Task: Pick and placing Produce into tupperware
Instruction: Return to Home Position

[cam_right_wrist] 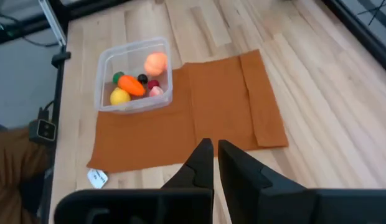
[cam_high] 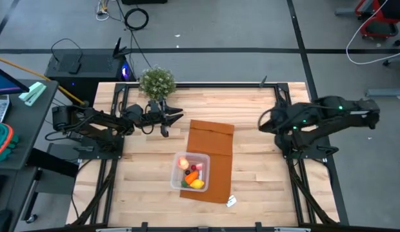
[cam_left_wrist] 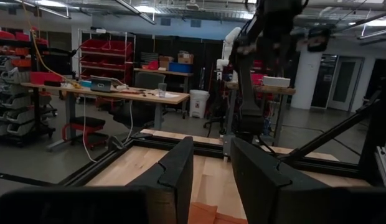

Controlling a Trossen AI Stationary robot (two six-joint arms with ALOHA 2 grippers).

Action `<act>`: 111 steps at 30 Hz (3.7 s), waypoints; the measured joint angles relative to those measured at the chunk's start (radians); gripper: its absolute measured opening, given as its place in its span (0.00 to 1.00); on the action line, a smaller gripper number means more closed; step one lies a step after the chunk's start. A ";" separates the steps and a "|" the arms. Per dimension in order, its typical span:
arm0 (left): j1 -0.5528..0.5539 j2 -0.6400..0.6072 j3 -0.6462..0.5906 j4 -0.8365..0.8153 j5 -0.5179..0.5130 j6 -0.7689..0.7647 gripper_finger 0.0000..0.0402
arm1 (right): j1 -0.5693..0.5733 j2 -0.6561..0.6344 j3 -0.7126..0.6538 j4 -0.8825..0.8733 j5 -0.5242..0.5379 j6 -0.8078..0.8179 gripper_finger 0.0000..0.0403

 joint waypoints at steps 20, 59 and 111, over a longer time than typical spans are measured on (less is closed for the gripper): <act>0.000 0.000 0.000 0.000 0.000 0.000 0.28 | 0.000 -0.520 -0.857 0.816 -0.009 -0.062 0.00; 0.000 0.000 0.000 -0.012 -0.001 0.017 0.29 | -0.112 -0.814 -1.145 1.159 0.022 -0.300 0.00; -0.069 -0.430 -0.284 0.225 -0.167 0.093 0.04 | -0.274 -0.814 -1.154 1.098 -0.134 -0.233 0.00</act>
